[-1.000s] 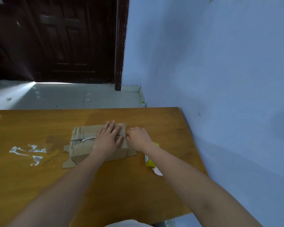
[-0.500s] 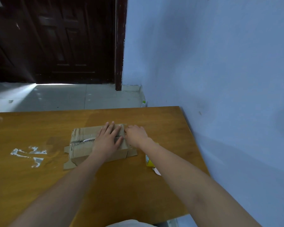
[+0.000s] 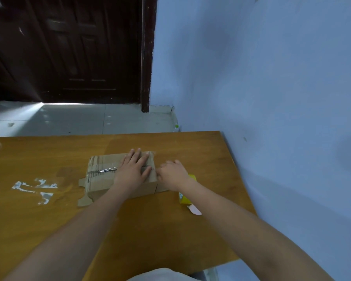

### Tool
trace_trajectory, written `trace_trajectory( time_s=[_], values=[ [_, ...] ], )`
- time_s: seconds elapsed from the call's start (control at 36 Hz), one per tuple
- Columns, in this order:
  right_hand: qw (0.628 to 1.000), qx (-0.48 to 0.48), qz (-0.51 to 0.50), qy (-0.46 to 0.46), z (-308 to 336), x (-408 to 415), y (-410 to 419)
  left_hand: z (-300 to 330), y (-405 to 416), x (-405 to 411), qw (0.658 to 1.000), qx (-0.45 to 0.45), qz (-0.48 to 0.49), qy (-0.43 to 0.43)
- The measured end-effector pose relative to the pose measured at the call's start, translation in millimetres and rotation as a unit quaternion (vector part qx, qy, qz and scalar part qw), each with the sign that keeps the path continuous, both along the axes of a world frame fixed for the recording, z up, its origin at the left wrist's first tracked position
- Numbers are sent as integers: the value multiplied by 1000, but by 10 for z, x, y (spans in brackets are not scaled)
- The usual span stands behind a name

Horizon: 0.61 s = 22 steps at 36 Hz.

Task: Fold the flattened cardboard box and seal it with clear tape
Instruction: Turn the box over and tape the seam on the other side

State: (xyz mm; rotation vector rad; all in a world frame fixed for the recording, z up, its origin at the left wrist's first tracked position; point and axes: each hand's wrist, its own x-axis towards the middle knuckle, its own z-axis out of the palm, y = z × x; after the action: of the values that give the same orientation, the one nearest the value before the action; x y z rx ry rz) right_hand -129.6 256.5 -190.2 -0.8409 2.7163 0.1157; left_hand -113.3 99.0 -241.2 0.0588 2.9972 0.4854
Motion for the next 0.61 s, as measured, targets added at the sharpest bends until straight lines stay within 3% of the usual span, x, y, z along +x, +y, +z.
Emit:
trace_trajectory(
  time_s=[0.11,0.25,0.33,0.61],
  values=[
    [997,-46,-25,-48,16,-24,80,13,-10,-5,1000,6,-6,-4],
    [971,-161,-153,-90,-28,-144,103,2,-99,29,999,6,-32,-5],
    [961,-187,-179,-93,-35,-216,63,2,-212,55,998,3,-61,-9],
    [986,-120,-84,-80,-216,-244,-293,65,-634,189,988,24,-155,-15]
  ],
)
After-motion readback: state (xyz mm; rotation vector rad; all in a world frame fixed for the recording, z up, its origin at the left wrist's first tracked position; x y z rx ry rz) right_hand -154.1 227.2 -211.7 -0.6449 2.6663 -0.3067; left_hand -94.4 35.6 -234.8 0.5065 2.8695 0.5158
